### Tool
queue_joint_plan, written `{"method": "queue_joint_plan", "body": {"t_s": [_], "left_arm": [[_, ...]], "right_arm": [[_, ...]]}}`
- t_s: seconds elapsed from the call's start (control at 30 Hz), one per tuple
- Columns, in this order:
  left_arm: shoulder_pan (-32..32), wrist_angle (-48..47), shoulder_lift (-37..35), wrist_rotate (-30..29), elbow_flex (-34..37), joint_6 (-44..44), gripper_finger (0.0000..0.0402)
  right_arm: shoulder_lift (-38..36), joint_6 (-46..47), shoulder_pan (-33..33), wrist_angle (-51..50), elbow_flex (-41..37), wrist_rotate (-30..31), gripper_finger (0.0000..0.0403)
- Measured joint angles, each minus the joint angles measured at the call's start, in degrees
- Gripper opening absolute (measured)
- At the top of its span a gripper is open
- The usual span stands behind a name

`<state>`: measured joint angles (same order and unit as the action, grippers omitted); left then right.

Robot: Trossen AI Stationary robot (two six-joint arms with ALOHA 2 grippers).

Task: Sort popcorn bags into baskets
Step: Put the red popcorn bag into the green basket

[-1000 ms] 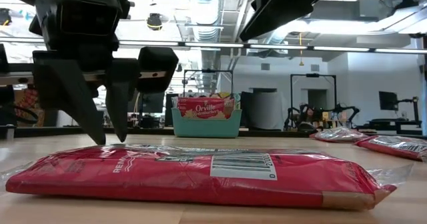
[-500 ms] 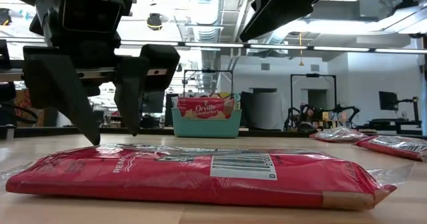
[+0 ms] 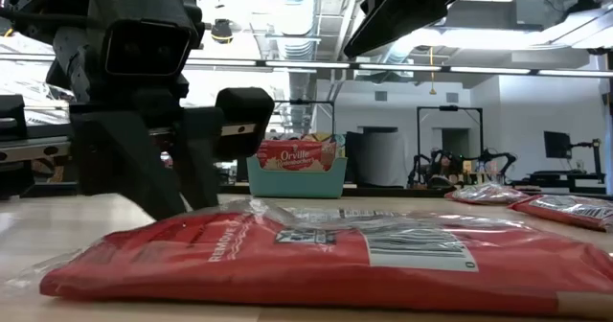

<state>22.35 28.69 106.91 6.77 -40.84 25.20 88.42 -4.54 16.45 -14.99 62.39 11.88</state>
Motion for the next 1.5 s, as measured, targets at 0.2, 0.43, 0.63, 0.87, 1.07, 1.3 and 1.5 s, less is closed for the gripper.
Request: {"method": "queue_joint_plan", "body": {"t_s": [0.2,0.43,0.63,0.87,1.07,1.3,1.5], "left_arm": [[0.0,0.5,-0.3,-0.3,0.0,-5.4,0.0003],[-0.8,-0.2,-8.1,-3.9,0.2,-11.0,0.0],[-3.6,-5.7,-18.6,-8.0,3.3,-17.3,0.0],[-6.8,-6.5,-26.8,-17.7,8.7,-33.5,0.0],[-7.9,-3.3,-28.3,-24.2,9.6,-45.1,0.0],[-9.6,-0.9,-28.5,-27.5,8.9,-46.4,0.0],[-9.1,-4.6,-28.5,-19.0,8.8,-35.1,0.0]], "right_arm": [[0.0,0.0,-0.5,0.6,0.0,0.2,0.0119],[0.0,0.9,-0.5,2.2,-1.2,0.4,0.011],[0.0,3.5,0.5,11.6,-6.6,0.2,0.0109],[0.0,6.1,6.1,30.3,-13.0,12.9,0.0106],[1.4,6.0,11.9,35.2,-17.4,37.4,0.0092],[7.8,17.0,13.3,35.4,-18.7,36.0,0.0092],[13.3,13.8,14.7,35.3,-17.6,29.6,0.0108]]}}
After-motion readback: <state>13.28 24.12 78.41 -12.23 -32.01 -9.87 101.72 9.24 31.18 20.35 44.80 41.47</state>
